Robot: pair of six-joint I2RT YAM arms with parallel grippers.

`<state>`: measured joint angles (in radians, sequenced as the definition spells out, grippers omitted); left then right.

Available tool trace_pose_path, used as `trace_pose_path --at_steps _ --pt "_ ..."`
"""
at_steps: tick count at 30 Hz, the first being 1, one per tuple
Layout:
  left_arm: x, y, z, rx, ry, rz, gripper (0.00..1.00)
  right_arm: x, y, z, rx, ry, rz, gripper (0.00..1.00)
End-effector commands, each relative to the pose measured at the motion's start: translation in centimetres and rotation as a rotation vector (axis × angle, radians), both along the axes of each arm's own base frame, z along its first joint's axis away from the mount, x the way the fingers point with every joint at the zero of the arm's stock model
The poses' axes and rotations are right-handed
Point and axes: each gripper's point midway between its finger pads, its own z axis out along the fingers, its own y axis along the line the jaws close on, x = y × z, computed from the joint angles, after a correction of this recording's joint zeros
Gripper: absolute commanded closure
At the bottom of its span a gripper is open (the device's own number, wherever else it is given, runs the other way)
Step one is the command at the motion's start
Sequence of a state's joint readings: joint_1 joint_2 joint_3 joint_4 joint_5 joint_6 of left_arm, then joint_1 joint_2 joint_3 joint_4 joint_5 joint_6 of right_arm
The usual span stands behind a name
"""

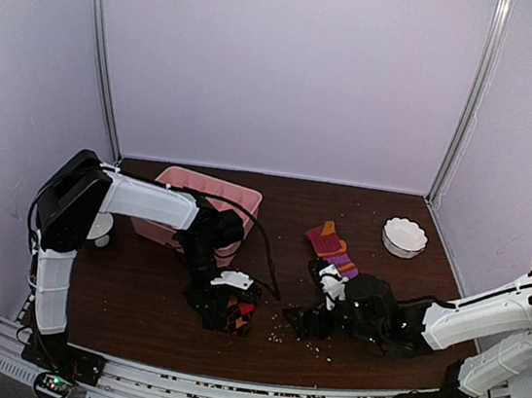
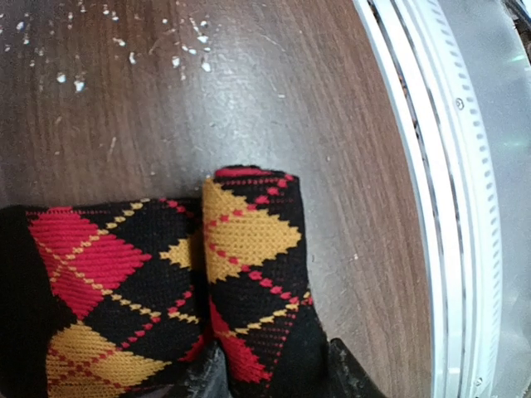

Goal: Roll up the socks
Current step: Roll the sock.

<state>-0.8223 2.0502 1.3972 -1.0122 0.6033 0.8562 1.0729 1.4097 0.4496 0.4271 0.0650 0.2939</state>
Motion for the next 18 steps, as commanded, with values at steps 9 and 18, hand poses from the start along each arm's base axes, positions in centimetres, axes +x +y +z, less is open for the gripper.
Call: trace_pose_path --at_steps 9,18 --pt "-1.4 -0.4 -0.4 0.009 0.1 -0.018 0.58 -3.0 -0.1 -0.5 -0.034 -0.164 0.089 0.01" --pt "-1.4 -0.6 -0.7 0.035 0.184 0.007 0.56 -8.9 6.1 -1.1 -0.115 -0.318 0.467 0.26"
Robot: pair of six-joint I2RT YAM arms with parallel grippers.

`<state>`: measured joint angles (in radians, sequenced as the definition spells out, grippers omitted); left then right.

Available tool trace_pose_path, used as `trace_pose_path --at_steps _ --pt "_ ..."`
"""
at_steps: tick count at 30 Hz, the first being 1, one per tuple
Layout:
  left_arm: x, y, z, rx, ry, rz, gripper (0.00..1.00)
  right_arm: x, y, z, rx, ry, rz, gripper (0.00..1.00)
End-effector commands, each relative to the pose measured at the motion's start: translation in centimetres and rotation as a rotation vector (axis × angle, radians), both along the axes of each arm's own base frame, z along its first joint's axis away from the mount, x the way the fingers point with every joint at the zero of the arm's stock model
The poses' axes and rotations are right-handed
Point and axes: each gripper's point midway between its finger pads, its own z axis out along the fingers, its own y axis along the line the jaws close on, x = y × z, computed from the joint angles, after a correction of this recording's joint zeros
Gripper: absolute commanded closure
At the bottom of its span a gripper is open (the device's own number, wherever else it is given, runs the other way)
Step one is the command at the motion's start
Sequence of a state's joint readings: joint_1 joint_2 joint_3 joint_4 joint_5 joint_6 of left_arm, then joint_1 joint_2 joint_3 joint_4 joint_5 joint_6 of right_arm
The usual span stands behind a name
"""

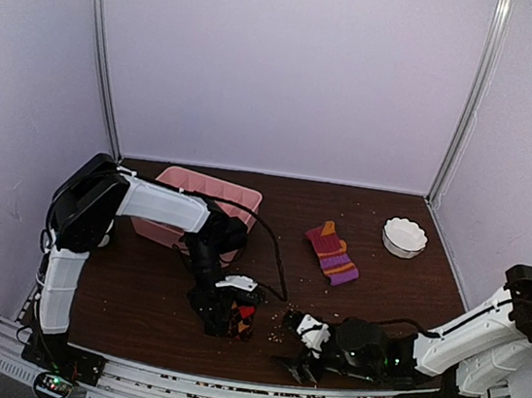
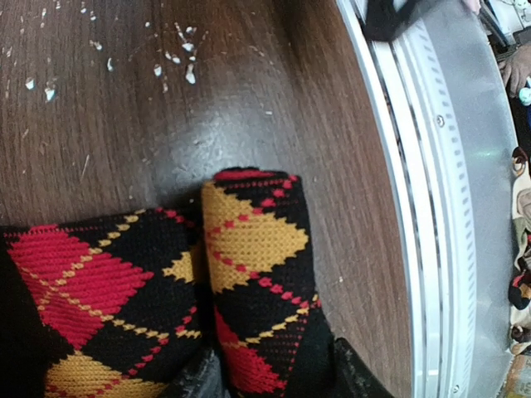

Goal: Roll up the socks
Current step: Roll the sock.

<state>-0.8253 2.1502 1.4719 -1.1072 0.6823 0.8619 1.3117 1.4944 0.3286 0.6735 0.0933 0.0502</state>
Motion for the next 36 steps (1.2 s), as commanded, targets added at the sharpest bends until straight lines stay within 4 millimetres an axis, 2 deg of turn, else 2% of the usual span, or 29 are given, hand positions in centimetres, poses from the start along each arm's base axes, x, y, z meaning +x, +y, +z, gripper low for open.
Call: trace_pose_path --at_steps 1,5,12,19,26,27,33,35,36 --pt "-0.3 0.0 0.0 0.005 0.052 0.005 0.56 -0.9 4.0 0.7 -0.052 -0.121 0.157 0.29" --pt "-0.4 0.1 0.3 0.001 0.059 -0.003 0.55 -0.7 6.0 -0.2 -0.109 -0.171 0.213 0.4" --pt "-0.4 0.2 0.3 0.004 0.053 -0.009 0.55 0.6 7.8 -2.6 -0.207 -0.208 0.268 0.52" --pt "-0.3 0.3 0.2 0.008 0.045 -0.021 0.54 1.9 8.8 -3.8 -0.273 -0.257 0.276 0.56" --pt "-0.1 0.3 0.0 0.022 0.047 -0.022 0.54 2.6 8.7 -3.6 -0.308 -0.3 0.267 0.53" --pt "-0.1 0.3 0.0 0.023 0.046 -0.022 0.54 2.5 8.6 -3.8 -0.315 -0.296 0.275 0.55" --pt "0.1 0.2 -0.1 0.02 0.028 -0.021 0.53 2.0 8.5 -4.8 -0.321 -0.246 0.302 0.88" --pt "0.3 0.3 0.2 -0.001 -0.003 -0.028 0.49 1.9 8.4 -5.3 -0.332 -0.213 0.309 0.97" --pt "0.4 0.2 1.0 -0.029 -0.027 -0.031 0.44 1.8 8.3 -5.7 -0.341 -0.189 0.316 0.99"
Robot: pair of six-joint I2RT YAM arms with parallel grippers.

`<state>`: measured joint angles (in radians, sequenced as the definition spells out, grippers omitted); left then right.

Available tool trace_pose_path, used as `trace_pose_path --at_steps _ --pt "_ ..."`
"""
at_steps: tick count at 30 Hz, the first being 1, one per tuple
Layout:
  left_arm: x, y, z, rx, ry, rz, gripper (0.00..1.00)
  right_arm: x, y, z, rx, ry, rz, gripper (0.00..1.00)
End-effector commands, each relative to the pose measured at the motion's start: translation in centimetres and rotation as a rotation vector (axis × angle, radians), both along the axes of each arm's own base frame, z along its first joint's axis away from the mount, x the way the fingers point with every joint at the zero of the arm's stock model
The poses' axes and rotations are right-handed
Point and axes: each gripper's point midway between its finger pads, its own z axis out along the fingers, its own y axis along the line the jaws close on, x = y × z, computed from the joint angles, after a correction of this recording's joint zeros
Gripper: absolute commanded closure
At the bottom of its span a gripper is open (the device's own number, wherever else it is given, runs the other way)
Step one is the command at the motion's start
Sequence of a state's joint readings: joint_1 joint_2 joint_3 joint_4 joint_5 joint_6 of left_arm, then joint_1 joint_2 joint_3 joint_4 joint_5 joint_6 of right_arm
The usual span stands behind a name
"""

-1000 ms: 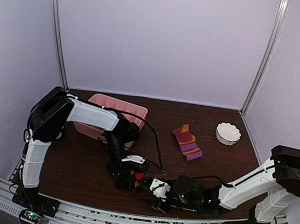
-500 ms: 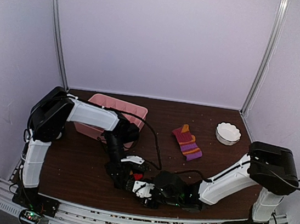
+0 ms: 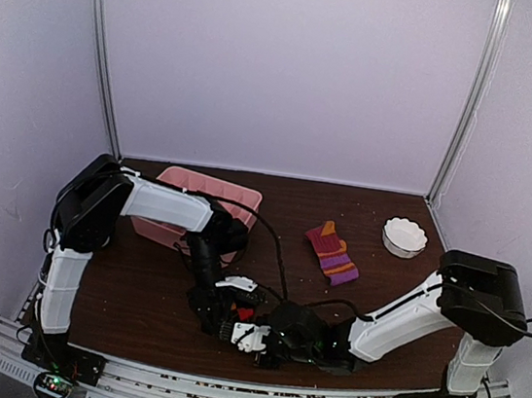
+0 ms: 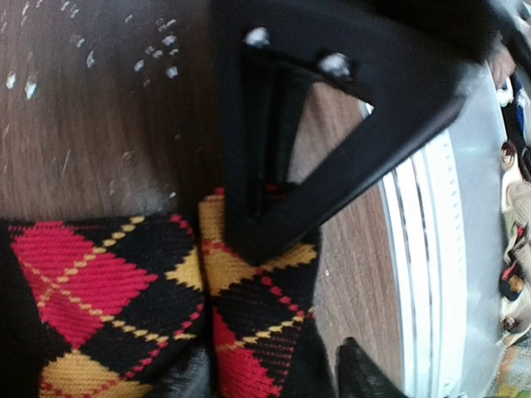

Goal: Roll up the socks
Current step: Roll the sock.

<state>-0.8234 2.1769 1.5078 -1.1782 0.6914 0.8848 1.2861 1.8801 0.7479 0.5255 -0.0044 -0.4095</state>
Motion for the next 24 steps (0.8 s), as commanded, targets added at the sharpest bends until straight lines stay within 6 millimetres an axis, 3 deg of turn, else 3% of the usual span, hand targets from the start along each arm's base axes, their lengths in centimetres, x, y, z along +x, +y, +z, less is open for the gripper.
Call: trace_pose_path --at_steps 1,2,7,13,24 --pt "1.0 -0.3 1.5 -0.089 -0.093 -0.017 0.1 -0.1 -1.0 -2.7 -0.095 0.095 -0.006 1.0" --pt "1.3 -0.4 2.4 -0.121 -0.126 -0.013 0.03 0.0 -1.2 -3.1 -0.107 0.118 -0.011 1.0" --pt "2.7 -0.3 4.8 -0.176 -0.252 0.015 0.02 0.1 -2.1 -4.3 -0.14 0.28 -0.033 1.0" --pt "2.6 0.5 4.8 -0.176 -0.296 0.017 0.02 -0.1 -2.8 -5.1 -0.102 0.587 -0.071 1.0" --pt "3.9 1.2 6.5 -0.286 -0.524 0.067 0.02 0.9 -5.0 -9.6 -0.133 1.05 -0.357 1.0"
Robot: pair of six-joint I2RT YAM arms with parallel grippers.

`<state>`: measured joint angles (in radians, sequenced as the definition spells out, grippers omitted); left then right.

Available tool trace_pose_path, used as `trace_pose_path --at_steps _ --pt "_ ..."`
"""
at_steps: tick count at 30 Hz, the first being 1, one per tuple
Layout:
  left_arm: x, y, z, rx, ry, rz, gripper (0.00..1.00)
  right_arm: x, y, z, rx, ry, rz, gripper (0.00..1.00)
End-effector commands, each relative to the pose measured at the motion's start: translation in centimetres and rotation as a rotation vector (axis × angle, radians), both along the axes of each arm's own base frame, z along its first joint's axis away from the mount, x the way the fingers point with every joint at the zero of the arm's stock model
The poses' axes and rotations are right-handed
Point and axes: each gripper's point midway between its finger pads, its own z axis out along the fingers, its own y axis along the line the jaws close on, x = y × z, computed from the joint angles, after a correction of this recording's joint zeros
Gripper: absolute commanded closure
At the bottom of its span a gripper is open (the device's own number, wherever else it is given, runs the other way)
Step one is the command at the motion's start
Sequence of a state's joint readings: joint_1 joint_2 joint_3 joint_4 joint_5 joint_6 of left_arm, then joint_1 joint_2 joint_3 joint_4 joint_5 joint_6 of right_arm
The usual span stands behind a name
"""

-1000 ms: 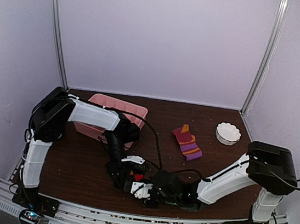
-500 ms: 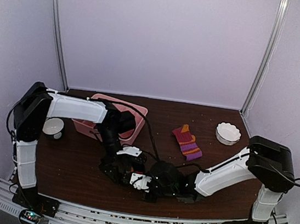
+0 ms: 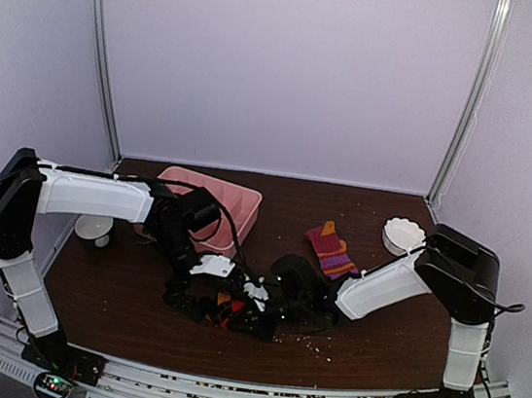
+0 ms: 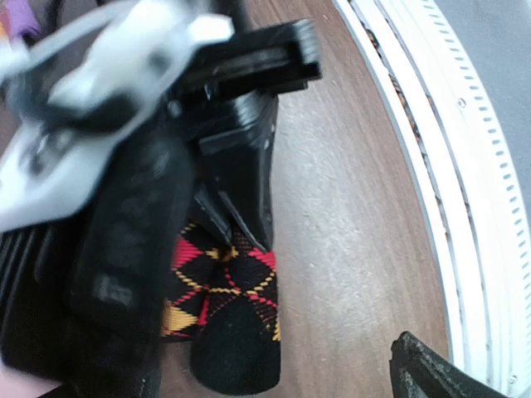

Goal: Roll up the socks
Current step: Roll the sock.

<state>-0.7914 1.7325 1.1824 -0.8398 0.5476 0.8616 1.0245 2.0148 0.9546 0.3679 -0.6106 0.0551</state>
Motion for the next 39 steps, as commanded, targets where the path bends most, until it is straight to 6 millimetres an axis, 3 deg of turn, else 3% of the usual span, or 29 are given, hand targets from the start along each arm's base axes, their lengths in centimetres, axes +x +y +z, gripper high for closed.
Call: trace_pose_path --at_steps 1,9,12,18,29,32,39 --pt "1.4 -0.7 1.3 -0.075 -0.122 0.018 0.02 -2.0 -6.9 -9.4 -0.332 0.38 -0.188 1.0" --pt "2.4 -0.7 2.4 -0.123 -0.217 0.051 0.07 -1.6 -8.3 -10.3 -0.314 0.573 -0.335 1.0" --pt "1.9 -0.6 2.5 -0.126 -0.221 0.014 0.1 -1.3 -8.9 -10.6 -0.338 0.633 -0.405 1.0" --pt "1.1 -1.4 -0.3 -0.041 -0.223 -0.051 0.14 -0.9 -8.7 -10.2 -0.383 0.709 -0.46 1.0" --pt "1.5 -2.5 -3.0 0.042 -0.259 -0.086 0.28 -0.1 -7.7 -9.5 -0.375 0.718 -0.47 1.0" --pt "1.9 -3.0 -3.2 0.05 -0.259 -0.065 0.34 0.1 -7.4 -9.4 -0.358 0.723 -0.473 1.0" --pt "2.7 -2.6 -4.6 0.118 -0.246 -0.033 0.59 -0.1 -7.4 -9.0 -0.326 0.709 -0.466 1.0"
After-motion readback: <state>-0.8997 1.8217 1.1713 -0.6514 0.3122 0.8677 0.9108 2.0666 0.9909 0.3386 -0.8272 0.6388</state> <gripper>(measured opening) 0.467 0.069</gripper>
